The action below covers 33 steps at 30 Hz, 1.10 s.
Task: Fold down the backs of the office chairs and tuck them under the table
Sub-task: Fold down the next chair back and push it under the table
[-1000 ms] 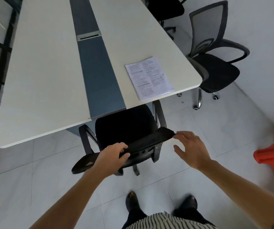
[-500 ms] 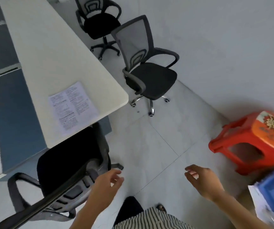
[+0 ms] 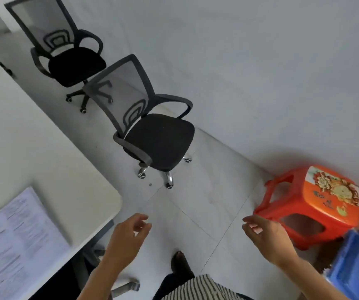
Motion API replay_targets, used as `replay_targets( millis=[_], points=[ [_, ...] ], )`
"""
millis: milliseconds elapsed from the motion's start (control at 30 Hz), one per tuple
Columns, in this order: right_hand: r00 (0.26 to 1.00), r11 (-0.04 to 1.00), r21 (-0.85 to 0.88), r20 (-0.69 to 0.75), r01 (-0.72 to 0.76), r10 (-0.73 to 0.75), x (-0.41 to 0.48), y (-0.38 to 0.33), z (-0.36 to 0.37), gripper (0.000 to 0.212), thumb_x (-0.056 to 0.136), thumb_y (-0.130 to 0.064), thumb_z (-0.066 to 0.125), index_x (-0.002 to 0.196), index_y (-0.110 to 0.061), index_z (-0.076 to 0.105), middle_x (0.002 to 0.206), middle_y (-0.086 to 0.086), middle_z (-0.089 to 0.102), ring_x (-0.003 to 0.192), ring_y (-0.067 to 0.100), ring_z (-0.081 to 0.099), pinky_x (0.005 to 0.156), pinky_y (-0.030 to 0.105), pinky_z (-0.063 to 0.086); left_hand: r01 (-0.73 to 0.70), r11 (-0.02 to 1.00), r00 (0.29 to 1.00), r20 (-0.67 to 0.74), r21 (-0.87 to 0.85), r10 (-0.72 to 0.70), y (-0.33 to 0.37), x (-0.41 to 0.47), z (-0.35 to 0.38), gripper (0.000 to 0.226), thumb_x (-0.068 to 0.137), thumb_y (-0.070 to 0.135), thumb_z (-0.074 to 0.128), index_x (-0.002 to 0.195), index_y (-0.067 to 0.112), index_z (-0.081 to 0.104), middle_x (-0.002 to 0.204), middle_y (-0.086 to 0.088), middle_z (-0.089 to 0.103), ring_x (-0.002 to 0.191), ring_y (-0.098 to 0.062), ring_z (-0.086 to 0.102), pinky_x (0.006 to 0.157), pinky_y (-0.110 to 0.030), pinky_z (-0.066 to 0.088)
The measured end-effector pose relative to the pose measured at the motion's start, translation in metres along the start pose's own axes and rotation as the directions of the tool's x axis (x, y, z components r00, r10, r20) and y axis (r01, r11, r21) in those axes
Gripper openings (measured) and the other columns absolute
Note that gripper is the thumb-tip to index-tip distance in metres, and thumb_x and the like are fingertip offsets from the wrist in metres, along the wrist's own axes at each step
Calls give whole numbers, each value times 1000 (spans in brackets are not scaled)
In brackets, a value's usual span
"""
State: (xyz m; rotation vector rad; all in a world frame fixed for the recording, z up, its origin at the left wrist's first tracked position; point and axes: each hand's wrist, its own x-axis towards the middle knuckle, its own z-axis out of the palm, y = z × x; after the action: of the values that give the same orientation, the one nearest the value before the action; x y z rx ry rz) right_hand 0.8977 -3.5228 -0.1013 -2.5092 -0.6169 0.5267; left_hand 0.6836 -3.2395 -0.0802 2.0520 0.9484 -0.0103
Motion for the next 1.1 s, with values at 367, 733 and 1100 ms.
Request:
replay_targets(
  millis=[367, 733, 1100],
  points=[
    [999, 998, 16, 6, -53, 53, 162, -20, -40, 10, 82, -30, 66, 92, -32, 69, 71, -26, 67, 69, -7, 64, 67, 25, 53, -82, 995, 997, -2, 50, 82, 87, 183, -26, 28, 88, 33, 58, 112, 18, 61, 94, 6, 66, 87, -12, 64, 84, -27, 53],
    [982, 992, -17, 150, 122, -119, 422, -61, -92, 9, 83, -31, 64, 90, -36, 67, 69, -27, 66, 76, -16, 57, 64, 14, 43, 69, 998, 985, -161, 4, -67, 162, 347, -42, 24, 90, 32, 57, 110, 19, 62, 91, 10, 67, 83, -5, 62, 65, -5, 43],
    [854, 897, -80, 352, 435, -383, 619, -183, -74, 16, 85, -31, 63, 99, -27, 69, 73, -19, 67, 63, -8, 58, 64, 12, 44, 288, 934, 884, -317, -210, -344, 143, 454, -89, 19, 89, 30, 59, 106, 22, 64, 97, 5, 70, 87, -11, 65, 78, -17, 48]
  ],
)
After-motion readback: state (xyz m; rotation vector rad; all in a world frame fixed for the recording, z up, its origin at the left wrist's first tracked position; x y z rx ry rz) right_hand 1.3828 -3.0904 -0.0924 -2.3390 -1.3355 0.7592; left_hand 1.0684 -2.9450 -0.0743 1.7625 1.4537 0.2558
